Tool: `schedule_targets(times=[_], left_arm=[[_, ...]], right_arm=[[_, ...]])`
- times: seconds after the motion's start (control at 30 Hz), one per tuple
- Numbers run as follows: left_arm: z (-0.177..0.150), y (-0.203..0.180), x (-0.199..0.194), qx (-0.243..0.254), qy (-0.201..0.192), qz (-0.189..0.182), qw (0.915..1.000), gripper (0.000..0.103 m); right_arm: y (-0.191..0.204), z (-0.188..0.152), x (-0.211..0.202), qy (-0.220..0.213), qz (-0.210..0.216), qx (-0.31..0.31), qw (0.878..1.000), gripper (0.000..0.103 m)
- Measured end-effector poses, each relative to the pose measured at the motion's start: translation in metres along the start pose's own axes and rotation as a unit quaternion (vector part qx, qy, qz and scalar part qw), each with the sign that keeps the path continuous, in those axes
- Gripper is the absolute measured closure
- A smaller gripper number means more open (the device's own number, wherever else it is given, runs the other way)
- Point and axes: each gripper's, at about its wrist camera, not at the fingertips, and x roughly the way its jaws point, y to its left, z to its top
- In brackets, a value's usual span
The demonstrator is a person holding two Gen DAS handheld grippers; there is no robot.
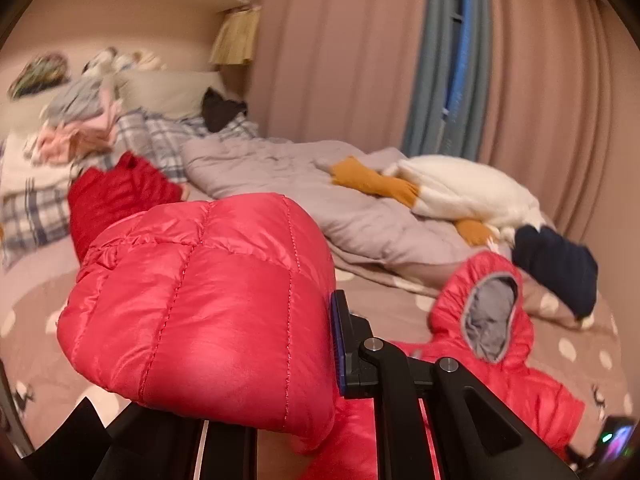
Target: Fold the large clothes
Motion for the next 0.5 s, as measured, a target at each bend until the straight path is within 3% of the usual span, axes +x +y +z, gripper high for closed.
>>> schedule_targets(times=[0.2, 0.4, 0.47, 0.5], left_arm=[[-0.006, -0.073, -0.014, 0.063, -0.005, -0.052, 0.9966, 0.091], [-0.052, -0.162, 0.002, 0.117, 0.078, -0.122, 0.9825, 0.091], [-0.076, -0.186, 0.005, 0.135, 0.11, -0.129, 0.9763, 0.089], [-0.087, -0.195, 0.006, 0.147, 0.132, -0.129, 0.9718, 0.082]], right_arm=[[-0.063, 0.016, -0.071, -0.071, -0.037, 0.102, 0.992, 0.032], [-0.104, 0.014, -0.13, -0.129, -0.127, 0.126, 0.975, 0.027], [-0.111, 0.011, -0.14, -0.135, -0.123, 0.137, 0.973, 0.026], [-0.115, 0.009, -0.143, -0.135, -0.119, 0.141, 0.973, 0.025]])
